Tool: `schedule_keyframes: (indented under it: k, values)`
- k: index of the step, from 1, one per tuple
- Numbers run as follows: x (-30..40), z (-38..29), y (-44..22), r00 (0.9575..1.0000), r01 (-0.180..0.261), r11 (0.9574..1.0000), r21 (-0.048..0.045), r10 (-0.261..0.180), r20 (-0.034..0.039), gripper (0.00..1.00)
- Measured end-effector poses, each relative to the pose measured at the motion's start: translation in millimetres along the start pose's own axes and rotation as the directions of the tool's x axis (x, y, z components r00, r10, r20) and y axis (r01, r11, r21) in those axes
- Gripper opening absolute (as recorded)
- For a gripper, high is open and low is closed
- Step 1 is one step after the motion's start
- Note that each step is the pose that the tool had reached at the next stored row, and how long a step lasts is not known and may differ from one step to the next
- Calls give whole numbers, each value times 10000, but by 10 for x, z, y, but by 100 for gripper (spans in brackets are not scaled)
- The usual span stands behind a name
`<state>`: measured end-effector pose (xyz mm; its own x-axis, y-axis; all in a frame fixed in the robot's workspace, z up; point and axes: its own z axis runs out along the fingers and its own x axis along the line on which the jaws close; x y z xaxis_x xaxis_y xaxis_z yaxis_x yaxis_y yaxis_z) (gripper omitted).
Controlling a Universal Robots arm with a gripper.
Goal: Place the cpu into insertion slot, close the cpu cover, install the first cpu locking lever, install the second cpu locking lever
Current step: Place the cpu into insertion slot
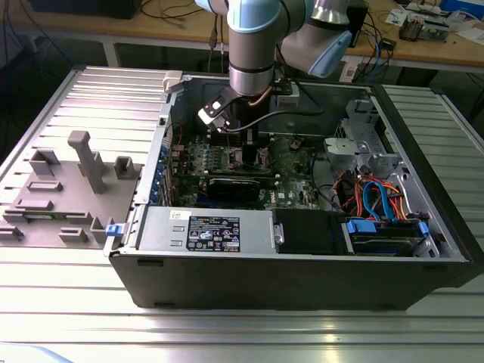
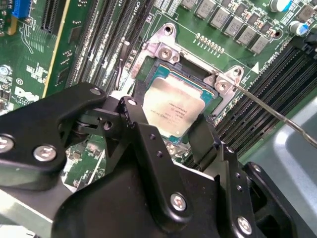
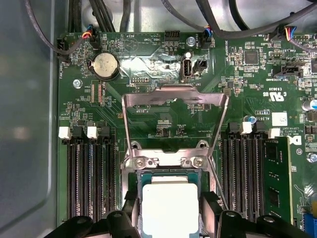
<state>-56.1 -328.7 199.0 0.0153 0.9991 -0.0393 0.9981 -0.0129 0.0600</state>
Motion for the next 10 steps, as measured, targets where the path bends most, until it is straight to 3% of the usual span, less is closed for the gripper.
schedule_keyframes:
  k: [8,10]
  values:
    - [-6,-151,9,10000,2,10000,48,-2,-1,61]
    - [-6,-163,13,10000,3,10000,77,-3,-3,47]
